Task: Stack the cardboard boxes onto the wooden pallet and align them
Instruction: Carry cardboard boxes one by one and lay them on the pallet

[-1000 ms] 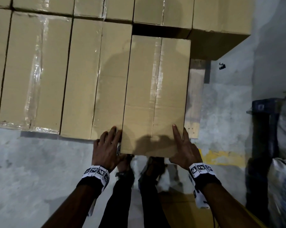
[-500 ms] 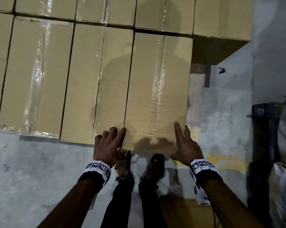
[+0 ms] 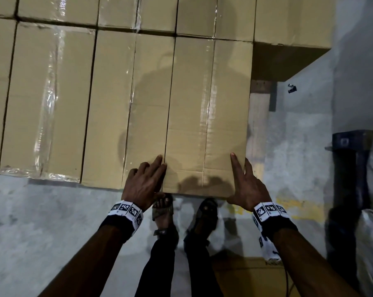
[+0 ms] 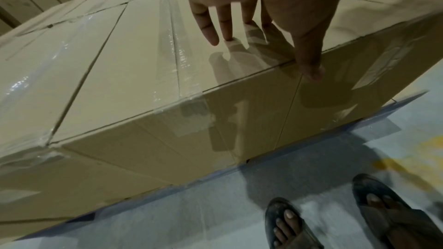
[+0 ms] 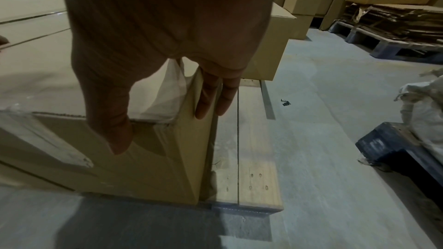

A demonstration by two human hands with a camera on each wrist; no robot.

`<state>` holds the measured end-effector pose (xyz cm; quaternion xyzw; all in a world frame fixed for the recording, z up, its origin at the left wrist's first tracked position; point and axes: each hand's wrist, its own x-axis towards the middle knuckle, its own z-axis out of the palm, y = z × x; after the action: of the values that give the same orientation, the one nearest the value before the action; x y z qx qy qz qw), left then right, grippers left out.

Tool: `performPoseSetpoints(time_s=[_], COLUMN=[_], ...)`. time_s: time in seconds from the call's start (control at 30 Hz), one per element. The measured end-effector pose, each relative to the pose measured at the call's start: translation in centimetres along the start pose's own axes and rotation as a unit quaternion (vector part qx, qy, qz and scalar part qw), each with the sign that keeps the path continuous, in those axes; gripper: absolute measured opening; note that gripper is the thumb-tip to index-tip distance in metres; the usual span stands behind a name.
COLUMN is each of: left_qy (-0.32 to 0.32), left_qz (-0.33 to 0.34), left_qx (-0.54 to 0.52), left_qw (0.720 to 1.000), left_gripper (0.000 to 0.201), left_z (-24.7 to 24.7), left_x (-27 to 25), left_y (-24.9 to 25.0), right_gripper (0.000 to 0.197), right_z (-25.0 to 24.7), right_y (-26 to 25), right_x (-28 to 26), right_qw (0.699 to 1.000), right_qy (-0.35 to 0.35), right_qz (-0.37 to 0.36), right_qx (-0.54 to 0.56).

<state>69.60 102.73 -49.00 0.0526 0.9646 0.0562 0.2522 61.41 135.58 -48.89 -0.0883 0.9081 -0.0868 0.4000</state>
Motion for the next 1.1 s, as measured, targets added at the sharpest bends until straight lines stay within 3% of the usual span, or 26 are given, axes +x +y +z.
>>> performPoseSetpoints(time_s=[0.5, 0.7, 0.93, 1.1], left_qy=[-0.034, -0.088, -0.101, -0.043], left_qz=[-0.011, -0.053, -0.094, -0.062], left_qx=[0.003, -0.016, -0.072, -0.086], left_qw=[0.999, 0.995, 0.988, 0.993], left_gripper=[0.107, 0.107, 0.079, 0.068], left_z=[-0.6, -3.4, -13.2, -22.4], left_x=[0.1, -0.9, -6.9, -11.7], left_y=[0.7, 0.6, 1.3, 4.5], right_gripper=[0.156, 0.141, 0.117, 0.098], right_z=[0.0, -1.9, -7.4, -13.7], right_y=[-0.2, -0.6, -3.1, -8.3], right_x=[-0.1, -2.1, -9.5, -15.0], right_qw=[1.0, 1.0, 0.998, 0.986], right_qy=[-0.004, 0.005, 0.022, 0.068], right_qz=[0.009, 0.0, -0.024, -0.087], right_qx=[-0.01, -0.004, 0.056, 0.126])
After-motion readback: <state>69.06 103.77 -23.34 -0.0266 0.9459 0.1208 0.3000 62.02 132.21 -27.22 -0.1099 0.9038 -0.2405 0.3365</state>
